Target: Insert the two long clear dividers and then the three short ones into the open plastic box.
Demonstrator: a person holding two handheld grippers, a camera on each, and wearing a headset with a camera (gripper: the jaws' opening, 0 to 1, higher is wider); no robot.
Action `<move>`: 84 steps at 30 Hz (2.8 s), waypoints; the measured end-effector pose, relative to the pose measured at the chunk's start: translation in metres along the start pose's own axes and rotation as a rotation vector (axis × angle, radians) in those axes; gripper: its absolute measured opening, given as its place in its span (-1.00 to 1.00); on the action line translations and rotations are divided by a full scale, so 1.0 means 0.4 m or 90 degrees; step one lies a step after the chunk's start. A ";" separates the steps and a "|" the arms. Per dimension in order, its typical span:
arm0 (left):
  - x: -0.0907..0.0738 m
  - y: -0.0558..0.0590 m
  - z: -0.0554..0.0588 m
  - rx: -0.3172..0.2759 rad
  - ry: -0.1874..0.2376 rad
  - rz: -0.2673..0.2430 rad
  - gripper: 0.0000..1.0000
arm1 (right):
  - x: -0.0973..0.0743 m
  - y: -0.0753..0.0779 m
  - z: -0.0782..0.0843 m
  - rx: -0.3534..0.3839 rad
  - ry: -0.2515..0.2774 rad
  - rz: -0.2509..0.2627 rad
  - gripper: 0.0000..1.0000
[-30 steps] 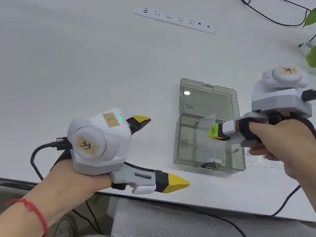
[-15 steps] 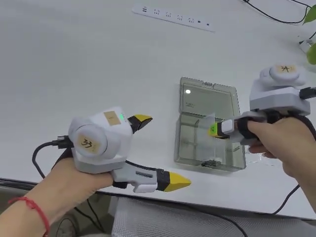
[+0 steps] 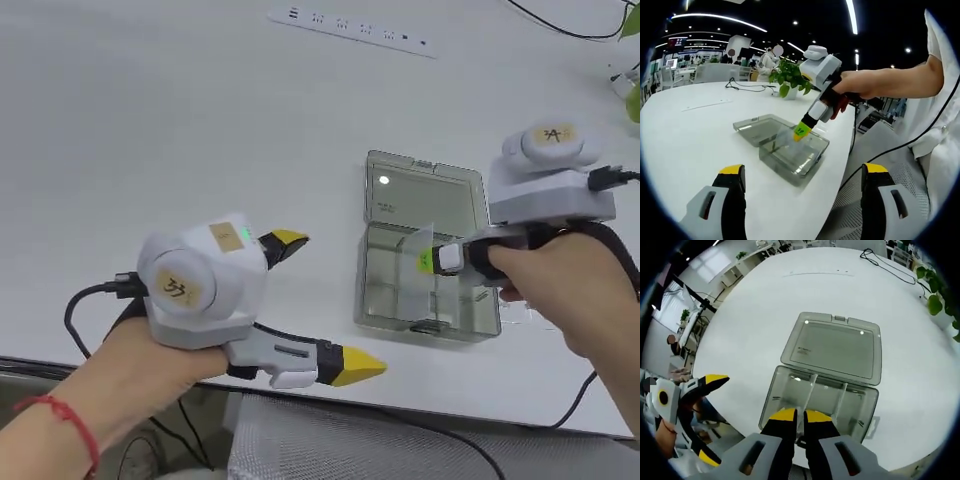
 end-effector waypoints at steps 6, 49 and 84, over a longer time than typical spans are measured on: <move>-0.001 -0.001 0.002 -0.002 -0.002 0.001 0.97 | -0.003 0.008 -0.011 0.003 0.003 -0.002 -0.88; -0.011 -0.001 -0.032 0.015 -0.011 -0.006 1.00 | 0.048 -0.015 0.009 0.013 0.039 -0.094 -0.81; -0.018 0.032 -0.132 0.026 -0.007 -0.034 0.98 | -0.222 0.196 -0.005 -0.253 0.266 -0.210 -0.38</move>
Point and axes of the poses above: the centre of the closed fingertips' face, and the gripper's own axes: x roughly forward along the fingers, y roughly to its right, z roughly out of its underside, the point moved 3 cm from there along -x, roughly backward along the fingers, and after that the axes turned 6 degrees about z, right-handed, at the moved point
